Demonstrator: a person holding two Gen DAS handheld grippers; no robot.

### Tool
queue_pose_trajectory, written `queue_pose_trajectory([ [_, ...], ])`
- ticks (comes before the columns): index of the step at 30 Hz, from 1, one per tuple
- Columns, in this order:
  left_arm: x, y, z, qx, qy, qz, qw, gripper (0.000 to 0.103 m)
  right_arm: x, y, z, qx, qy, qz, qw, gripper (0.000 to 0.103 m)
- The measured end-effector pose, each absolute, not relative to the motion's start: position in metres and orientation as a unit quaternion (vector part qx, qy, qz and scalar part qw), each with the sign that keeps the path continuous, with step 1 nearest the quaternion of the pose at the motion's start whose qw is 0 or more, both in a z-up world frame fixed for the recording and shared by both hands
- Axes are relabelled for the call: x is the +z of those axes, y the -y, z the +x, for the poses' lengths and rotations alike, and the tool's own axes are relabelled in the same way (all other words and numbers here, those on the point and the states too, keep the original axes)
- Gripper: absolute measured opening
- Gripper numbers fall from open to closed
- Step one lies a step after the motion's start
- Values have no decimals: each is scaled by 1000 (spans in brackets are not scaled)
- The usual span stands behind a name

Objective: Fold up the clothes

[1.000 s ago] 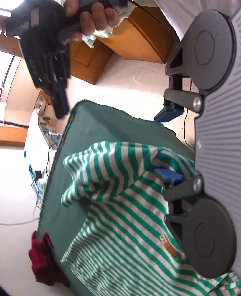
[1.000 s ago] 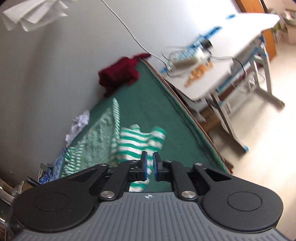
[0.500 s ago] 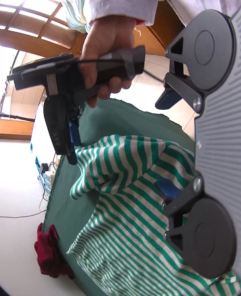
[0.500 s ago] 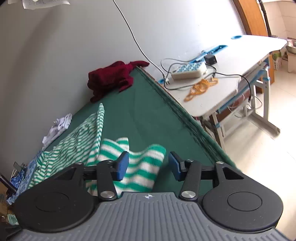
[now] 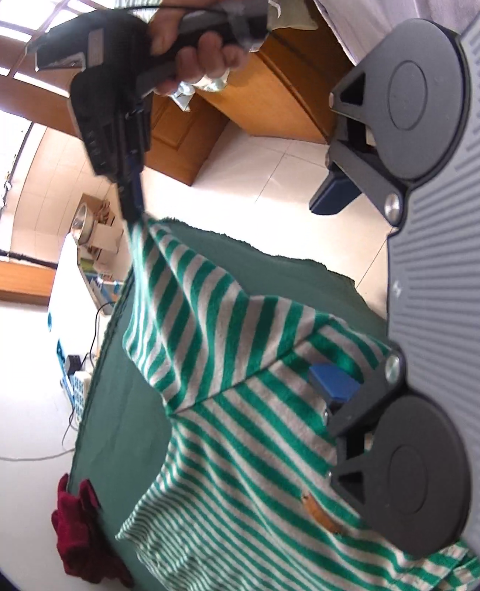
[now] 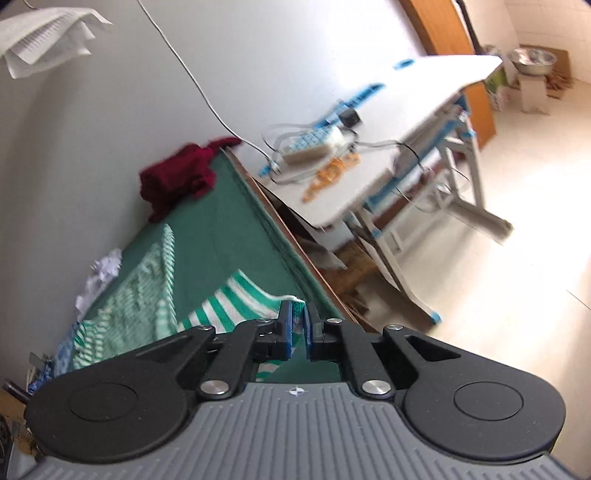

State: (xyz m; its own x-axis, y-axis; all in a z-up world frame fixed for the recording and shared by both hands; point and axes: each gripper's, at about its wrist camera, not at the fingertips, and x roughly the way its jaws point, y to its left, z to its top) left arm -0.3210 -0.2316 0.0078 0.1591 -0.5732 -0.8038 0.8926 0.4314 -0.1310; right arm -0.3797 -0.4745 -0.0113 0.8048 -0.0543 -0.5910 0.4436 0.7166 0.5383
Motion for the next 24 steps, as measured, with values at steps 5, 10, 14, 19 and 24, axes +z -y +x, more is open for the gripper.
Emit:
queue_pose_trajectory([
  [5,-6,234,-321,-506,-430,205,719,98,-28,453,-379,-199,-344,284,873,6],
  [10,-25,207,-318,-464,-470,204,723,94,-11,448,-374,-212,-315,259,888,16],
  [14,-31,161,-308,-406,-512,164,739,93,18,409,-336,-77,-287,183,937,44],
  [19,-17,97,-314,-334,-514,153,775,95,-6,357,-279,60,-356,157,919,43],
  [24,-9,44,-305,-249,-514,106,814,95,-17,377,-269,-22,-354,158,921,34],
])
